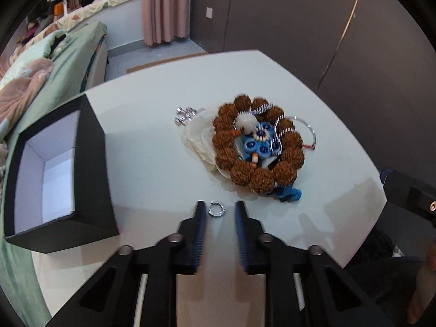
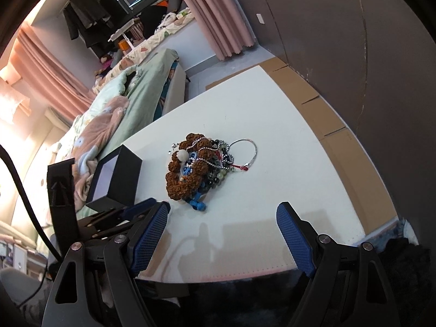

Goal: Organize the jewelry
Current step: 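Reach the left tool to the small silver ring and close on it, then carry the silver ring with the left tool over the black box, then drop the ring in the box with left tool while right tool brings brown bracelet, then grasp the blue beaded bracelet from the pile with the left tool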

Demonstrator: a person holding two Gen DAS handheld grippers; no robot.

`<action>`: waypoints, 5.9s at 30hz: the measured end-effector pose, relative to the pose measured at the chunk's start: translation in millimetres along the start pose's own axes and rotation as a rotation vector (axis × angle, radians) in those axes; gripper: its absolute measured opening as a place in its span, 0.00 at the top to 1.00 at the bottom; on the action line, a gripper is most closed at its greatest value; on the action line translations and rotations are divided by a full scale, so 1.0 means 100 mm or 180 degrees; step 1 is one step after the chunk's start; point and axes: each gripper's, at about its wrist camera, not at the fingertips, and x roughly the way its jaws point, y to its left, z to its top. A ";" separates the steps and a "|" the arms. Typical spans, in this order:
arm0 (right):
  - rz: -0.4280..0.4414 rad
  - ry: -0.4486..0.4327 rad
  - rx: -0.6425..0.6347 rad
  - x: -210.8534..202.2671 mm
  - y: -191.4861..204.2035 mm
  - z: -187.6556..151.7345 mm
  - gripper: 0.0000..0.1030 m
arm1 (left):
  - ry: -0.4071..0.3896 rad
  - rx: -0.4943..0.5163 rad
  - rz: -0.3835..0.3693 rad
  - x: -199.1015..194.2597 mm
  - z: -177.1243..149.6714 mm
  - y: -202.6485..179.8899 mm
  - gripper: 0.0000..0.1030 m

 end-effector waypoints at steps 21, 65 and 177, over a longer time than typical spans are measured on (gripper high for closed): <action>0.0257 0.0214 0.0338 0.38 0.00 0.18 0.34 | 0.0103 -0.0041 -0.0227 -0.07 0.14 0.09 0.93; 0.0391 0.0440 -0.0593 0.82 0.78 0.37 0.55 | -0.0509 -0.0395 0.0250 -0.93 0.11 0.69 0.87; 0.0510 0.0406 0.0955 0.31 -0.40 0.90 0.16 | 0.0097 -0.0145 -0.0289 -0.10 0.25 -0.18 0.55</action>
